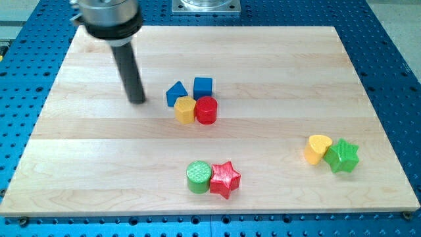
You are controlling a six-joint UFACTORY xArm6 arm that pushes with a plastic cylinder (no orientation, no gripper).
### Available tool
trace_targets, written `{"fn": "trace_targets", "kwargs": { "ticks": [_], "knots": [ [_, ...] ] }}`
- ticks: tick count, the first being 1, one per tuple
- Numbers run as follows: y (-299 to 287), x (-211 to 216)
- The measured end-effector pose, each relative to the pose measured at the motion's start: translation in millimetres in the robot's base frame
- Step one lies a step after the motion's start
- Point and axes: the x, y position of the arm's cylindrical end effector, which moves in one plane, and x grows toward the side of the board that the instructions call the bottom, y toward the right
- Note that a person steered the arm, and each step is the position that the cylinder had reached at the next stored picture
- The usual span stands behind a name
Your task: Separate the yellow hexagon from the red circle
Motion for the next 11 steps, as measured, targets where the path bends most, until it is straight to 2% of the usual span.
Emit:
{"fn": "trace_targets", "kwargs": {
  "ticks": [1, 2, 3, 4, 6, 8, 11],
  "knots": [
    [39, -4],
    [39, 39],
    [35, 44],
    [37, 8],
    [108, -6],
    [107, 35],
    [85, 53]
  ]
}}
